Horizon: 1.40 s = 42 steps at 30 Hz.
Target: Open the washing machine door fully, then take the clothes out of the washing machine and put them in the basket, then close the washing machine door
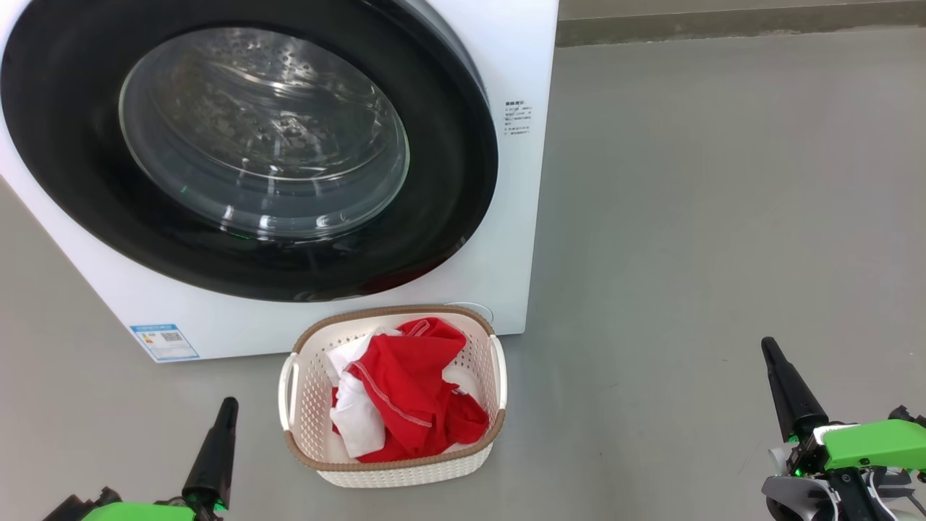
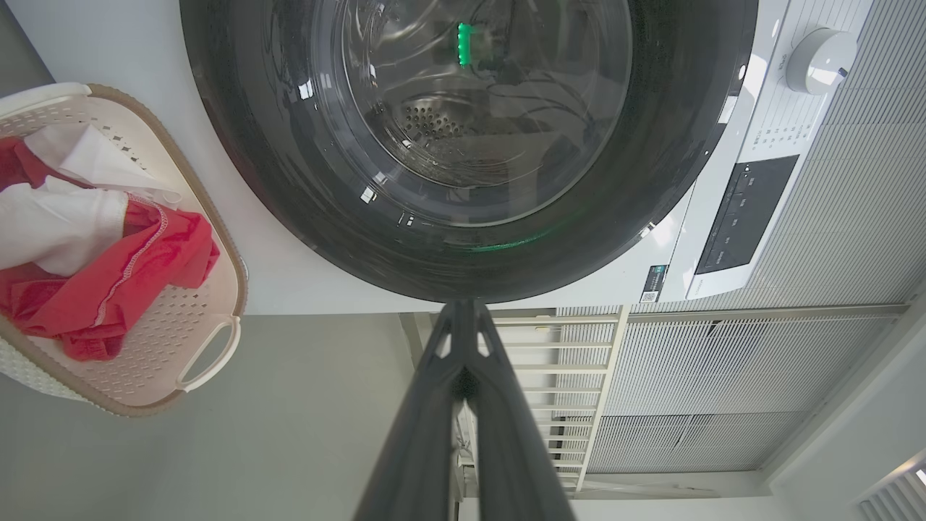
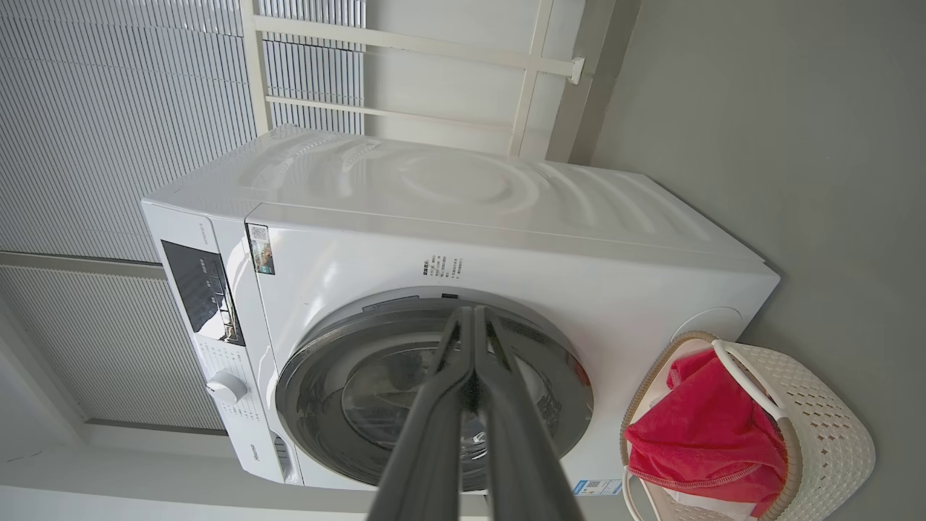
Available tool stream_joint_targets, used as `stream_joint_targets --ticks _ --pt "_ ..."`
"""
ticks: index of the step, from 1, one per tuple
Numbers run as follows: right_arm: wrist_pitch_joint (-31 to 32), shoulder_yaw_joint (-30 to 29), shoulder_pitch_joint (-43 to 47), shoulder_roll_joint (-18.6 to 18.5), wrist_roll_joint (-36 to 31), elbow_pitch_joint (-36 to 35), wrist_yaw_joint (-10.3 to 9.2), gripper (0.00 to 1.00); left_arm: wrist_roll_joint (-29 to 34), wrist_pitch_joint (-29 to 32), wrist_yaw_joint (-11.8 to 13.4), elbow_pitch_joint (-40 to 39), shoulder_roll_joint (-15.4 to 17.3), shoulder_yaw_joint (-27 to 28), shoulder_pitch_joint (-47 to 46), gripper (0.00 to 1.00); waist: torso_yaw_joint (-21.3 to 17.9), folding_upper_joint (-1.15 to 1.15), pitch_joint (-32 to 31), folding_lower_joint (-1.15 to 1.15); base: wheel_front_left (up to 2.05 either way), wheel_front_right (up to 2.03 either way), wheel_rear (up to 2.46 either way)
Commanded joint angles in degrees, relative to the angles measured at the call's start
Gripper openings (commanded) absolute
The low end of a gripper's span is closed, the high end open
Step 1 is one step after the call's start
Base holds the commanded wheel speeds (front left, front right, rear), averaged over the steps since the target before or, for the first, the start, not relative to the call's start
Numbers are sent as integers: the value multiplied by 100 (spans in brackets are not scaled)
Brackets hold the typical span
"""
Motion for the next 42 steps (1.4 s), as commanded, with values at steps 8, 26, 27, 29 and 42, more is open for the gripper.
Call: stream_joint_targets --ticks 8,26,27,29,42 --pt "33 100 -242 -49 37 -174 3 0 -40 26 -40 -120 103 154 -229 0 0 0 0 0 0 0 0" --pt "33 100 -242 -49 37 -174 3 0 -40 26 -40 -120 103 154 -229 0 0 0 0 0 0 0 0" --pt "33 100 -242 -49 37 -174 3 0 -40 26 -40 -120 103 154 -229 0 0 0 0 0 0 0 0" --pt "33 100 -242 -49 37 -174 3 0 -40 26 -40 -120 103 154 -229 0 0 0 0 0 0 0 0" --pt "33 100 -242 -49 37 -174 3 0 -40 26 -40 -120 103 154 -229 0 0 0 0 0 0 0 0"
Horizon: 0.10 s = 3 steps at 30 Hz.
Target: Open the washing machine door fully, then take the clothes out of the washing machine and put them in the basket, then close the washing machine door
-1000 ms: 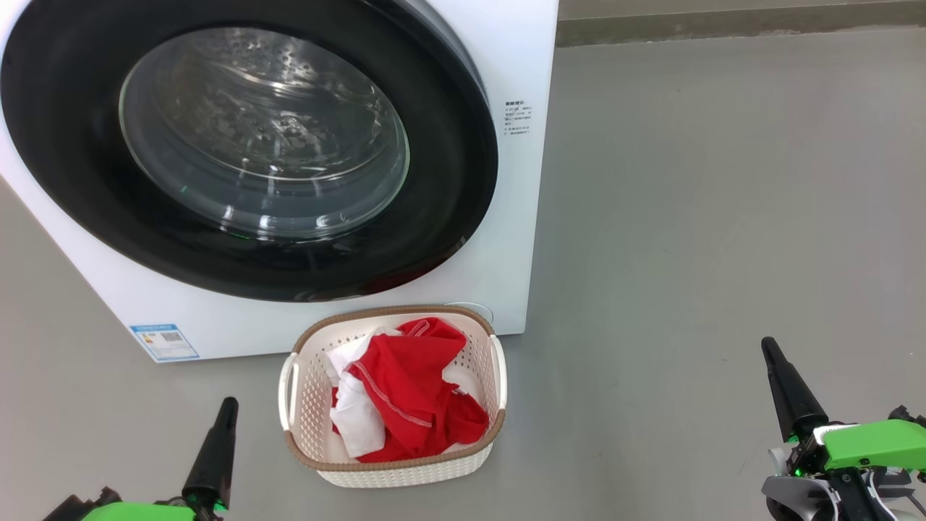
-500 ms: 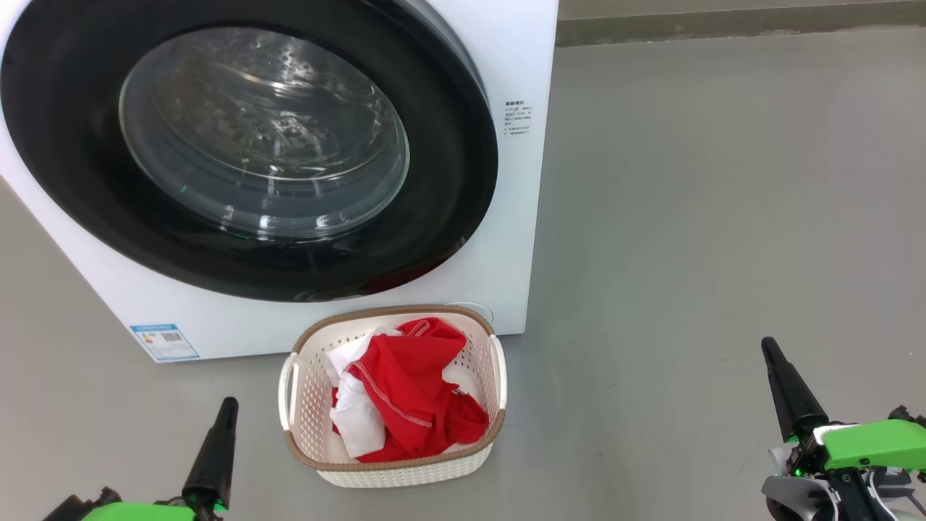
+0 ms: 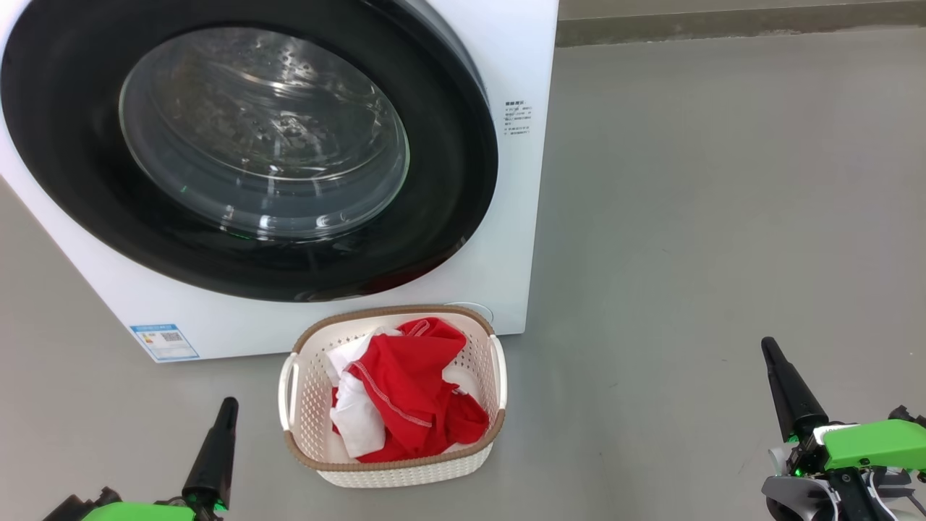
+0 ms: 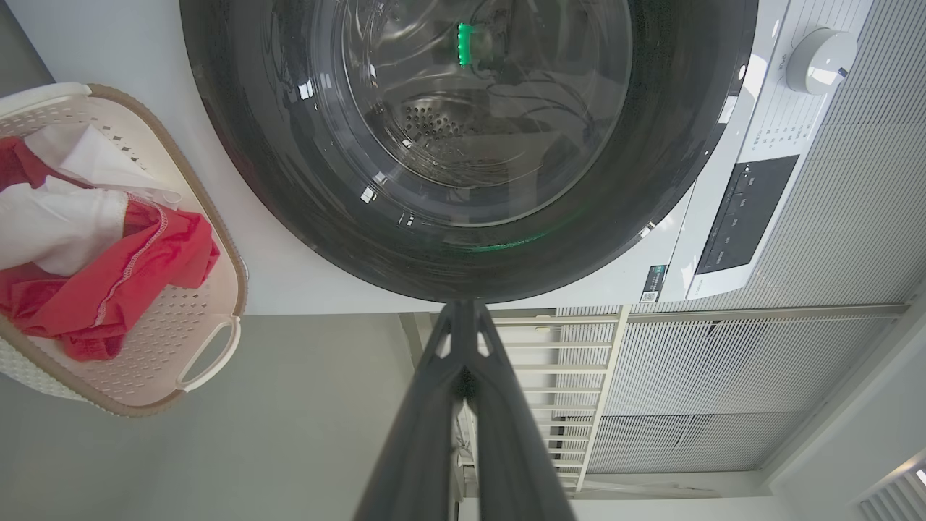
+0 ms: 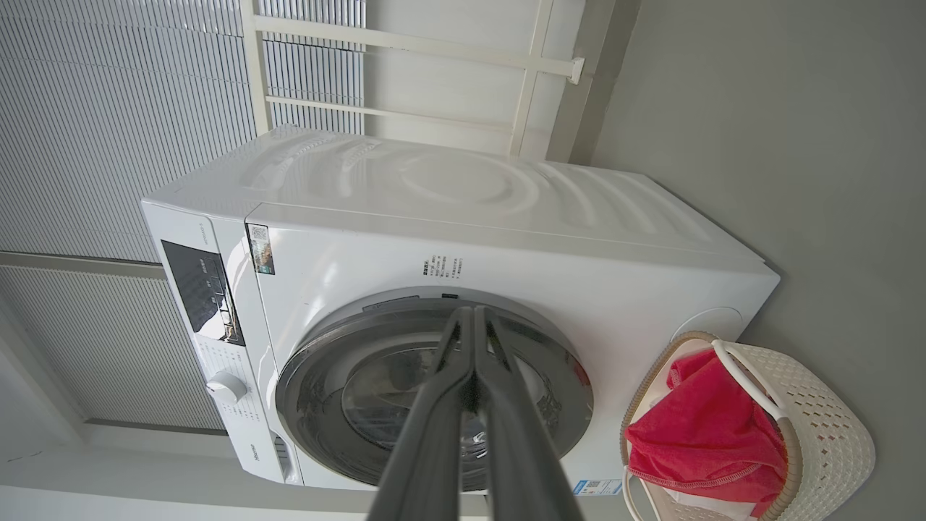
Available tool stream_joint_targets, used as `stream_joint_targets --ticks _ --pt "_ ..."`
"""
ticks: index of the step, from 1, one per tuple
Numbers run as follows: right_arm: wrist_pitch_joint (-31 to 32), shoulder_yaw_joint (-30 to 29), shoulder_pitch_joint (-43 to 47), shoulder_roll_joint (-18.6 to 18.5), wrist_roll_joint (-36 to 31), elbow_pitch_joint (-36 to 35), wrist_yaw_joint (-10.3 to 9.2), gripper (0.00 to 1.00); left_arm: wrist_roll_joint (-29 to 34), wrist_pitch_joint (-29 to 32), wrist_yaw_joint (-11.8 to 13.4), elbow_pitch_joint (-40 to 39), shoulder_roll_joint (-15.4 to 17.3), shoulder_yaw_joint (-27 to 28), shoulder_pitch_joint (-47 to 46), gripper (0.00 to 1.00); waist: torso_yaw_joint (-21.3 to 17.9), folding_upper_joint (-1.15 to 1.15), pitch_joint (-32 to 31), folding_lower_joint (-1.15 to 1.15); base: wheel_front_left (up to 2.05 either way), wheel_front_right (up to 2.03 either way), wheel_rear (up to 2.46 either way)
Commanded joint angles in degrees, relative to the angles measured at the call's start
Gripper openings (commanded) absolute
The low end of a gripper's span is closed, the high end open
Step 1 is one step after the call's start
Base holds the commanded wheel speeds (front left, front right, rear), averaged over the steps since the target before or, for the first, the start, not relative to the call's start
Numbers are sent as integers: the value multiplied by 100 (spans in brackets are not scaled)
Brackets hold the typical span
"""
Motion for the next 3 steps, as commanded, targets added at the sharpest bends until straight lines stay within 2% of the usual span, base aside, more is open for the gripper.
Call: stream_joint_targets --ticks 1,3 --pt "33 100 -242 -49 37 -174 3 0 -40 26 -40 -120 103 154 -229 0 0 0 0 0 0 0 0" --pt "33 100 -242 -49 37 -174 3 0 -40 26 -40 -120 103 154 -229 0 0 0 0 0 0 0 0"
